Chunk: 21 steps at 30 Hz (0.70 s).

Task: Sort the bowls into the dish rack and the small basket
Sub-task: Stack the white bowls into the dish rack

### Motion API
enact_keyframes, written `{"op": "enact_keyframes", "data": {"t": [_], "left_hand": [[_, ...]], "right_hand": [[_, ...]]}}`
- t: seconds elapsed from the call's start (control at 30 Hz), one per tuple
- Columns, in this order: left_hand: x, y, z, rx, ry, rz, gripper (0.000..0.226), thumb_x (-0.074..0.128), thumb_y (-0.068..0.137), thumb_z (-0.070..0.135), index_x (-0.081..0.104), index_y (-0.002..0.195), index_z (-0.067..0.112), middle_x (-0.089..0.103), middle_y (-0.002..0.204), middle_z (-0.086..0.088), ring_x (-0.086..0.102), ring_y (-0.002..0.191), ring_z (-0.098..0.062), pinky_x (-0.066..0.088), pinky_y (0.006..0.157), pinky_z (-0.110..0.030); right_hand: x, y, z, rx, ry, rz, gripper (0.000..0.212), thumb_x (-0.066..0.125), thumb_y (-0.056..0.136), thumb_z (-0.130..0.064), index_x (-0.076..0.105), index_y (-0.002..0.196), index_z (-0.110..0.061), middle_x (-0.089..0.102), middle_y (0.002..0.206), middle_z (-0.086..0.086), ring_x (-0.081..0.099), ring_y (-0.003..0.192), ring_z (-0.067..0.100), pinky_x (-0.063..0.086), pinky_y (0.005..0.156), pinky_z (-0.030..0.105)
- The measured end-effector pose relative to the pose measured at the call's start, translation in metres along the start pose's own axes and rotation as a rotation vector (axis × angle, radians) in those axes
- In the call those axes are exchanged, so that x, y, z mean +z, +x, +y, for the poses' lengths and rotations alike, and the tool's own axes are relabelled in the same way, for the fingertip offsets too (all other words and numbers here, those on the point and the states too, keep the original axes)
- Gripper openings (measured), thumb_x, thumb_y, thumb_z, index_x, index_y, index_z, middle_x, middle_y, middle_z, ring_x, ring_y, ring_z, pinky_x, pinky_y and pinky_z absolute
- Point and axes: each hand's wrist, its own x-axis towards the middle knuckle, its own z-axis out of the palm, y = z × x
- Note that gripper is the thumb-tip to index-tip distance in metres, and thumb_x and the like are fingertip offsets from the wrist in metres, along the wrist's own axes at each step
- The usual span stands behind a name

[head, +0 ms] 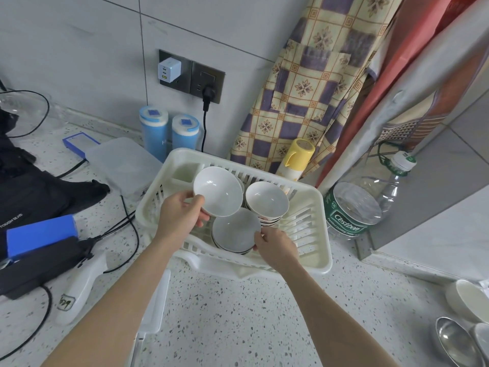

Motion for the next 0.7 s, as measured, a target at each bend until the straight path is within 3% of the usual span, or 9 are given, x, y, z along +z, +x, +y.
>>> {"op": "enact_keyframes", "data": {"t": [0.1, 0.23, 0.37, 0.57, 0.7], "left_hand": [[0.0, 0.0, 0.0, 0.005, -0.005, -0.006, 0.013, 0.056, 0.086, 0.018, 0.065, 0.09, 0.027, 0.071, 0.056, -0.005, 0.054, 0.037, -0.005, 0.045, 0.042, -0.011], [-0.001, 0.001, -0.001, 0.004, 0.008, -0.011, 0.013, 0.056, 0.086, 0.019, 0.066, 0.092, 0.025, 0.071, 0.056, -0.005, 0.054, 0.037, -0.005, 0.045, 0.042, -0.011], [-0.002, 0.001, -0.001, 0.007, -0.004, -0.025, 0.014, 0.056, 0.085, 0.019, 0.066, 0.092, 0.025, 0.071, 0.056, -0.006, 0.054, 0.037, -0.005, 0.045, 0.043, -0.012], [-0.003, -0.001, -0.001, 0.012, -0.009, -0.029, 0.014, 0.056, 0.084, 0.021, 0.065, 0.087, 0.03, 0.071, 0.057, -0.006, 0.053, 0.038, -0.006, 0.045, 0.044, -0.01], [-0.003, -0.001, -0.002, 0.004, 0.003, -0.029, 0.013, 0.055, 0.084, 0.022, 0.066, 0.089, 0.027, 0.072, 0.057, -0.005, 0.054, 0.039, -0.005, 0.044, 0.044, -0.01]], "right_hand": [[0.002, -0.001, 0.001, 0.008, -0.016, 0.019, 0.036, 0.038, 0.092, -0.038, 0.066, 0.081, -0.019, 0.068, 0.081, 0.003, 0.063, 0.077, 0.027, 0.043, 0.062, 0.03], [0.003, 0.002, 0.002, 0.016, 0.006, 0.019, 0.032, 0.041, 0.09, -0.041, 0.066, 0.083, -0.021, 0.07, 0.081, 0.001, 0.064, 0.078, 0.025, 0.048, 0.066, 0.032], [0.005, 0.003, 0.004, 0.013, 0.019, 0.015, 0.033, 0.044, 0.089, -0.049, 0.067, 0.103, -0.029, 0.071, 0.085, -0.004, 0.065, 0.083, 0.022, 0.052, 0.073, 0.033], [0.003, -0.003, 0.004, -0.033, 0.085, 0.131, 0.039, 0.049, 0.09, -0.054, 0.056, 0.124, -0.037, 0.059, 0.067, -0.016, 0.06, 0.077, 0.015, 0.044, 0.063, 0.029], [0.002, -0.011, 0.004, -0.113, 0.073, 0.131, 0.047, 0.049, 0.089, -0.052, 0.043, 0.135, -0.048, 0.059, 0.079, -0.025, 0.061, 0.086, 0.013, 0.044, 0.068, 0.03]]}}
